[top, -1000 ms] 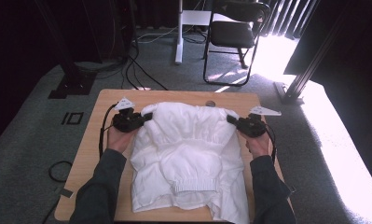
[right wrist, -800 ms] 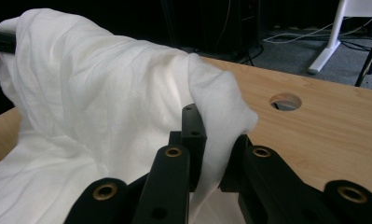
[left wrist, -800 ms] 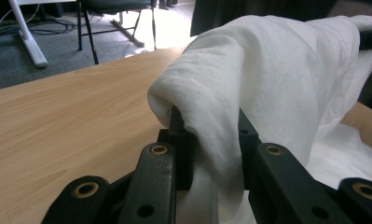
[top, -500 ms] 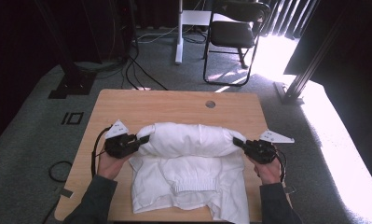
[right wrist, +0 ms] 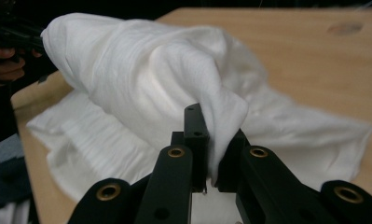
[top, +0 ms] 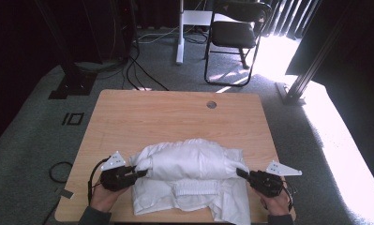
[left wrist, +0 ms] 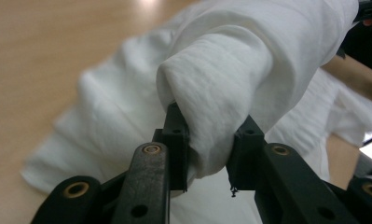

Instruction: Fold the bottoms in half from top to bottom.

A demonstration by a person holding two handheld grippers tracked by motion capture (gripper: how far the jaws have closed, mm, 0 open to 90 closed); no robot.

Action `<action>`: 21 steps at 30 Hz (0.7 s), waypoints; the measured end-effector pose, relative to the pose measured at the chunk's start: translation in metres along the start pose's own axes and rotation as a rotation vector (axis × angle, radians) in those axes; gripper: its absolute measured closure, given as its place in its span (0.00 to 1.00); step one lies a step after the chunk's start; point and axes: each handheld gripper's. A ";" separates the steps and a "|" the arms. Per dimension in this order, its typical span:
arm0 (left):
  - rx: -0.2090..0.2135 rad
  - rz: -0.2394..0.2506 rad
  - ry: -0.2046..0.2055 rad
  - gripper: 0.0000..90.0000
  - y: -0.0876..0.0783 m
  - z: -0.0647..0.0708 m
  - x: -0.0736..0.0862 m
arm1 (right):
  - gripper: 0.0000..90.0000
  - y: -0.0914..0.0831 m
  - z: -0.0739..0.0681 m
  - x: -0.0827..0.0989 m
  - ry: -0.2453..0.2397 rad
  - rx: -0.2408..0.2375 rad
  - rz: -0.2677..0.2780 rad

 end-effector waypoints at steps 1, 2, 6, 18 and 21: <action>0.013 -0.023 -0.011 0.80 0.003 0.000 0.006 | 0.96 0.001 0.000 0.005 0.007 0.000 -0.015; 0.022 -0.049 -0.013 0.79 0.007 0.000 0.012 | 0.96 0.001 0.000 0.012 0.018 0.003 -0.039; 0.037 -0.036 -0.035 0.66 0.007 -0.001 0.019 | 0.73 0.002 -0.002 0.020 0.033 0.006 -0.120; 0.019 0.139 -0.031 0.50 -0.030 -0.008 -0.026 | 0.49 0.009 -0.007 -0.040 -0.004 0.098 -0.010; 0.003 0.127 -0.005 0.51 -0.018 -0.005 -0.041 | 0.51 0.030 -0.009 -0.046 -0.002 0.146 -0.051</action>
Point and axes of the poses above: each handheld gripper's, and its own axes: y roughly forward along the jaws, x roughly out of its underside, z roughly to its right, and after that the axes turned 6 degrees about -x, right-handed
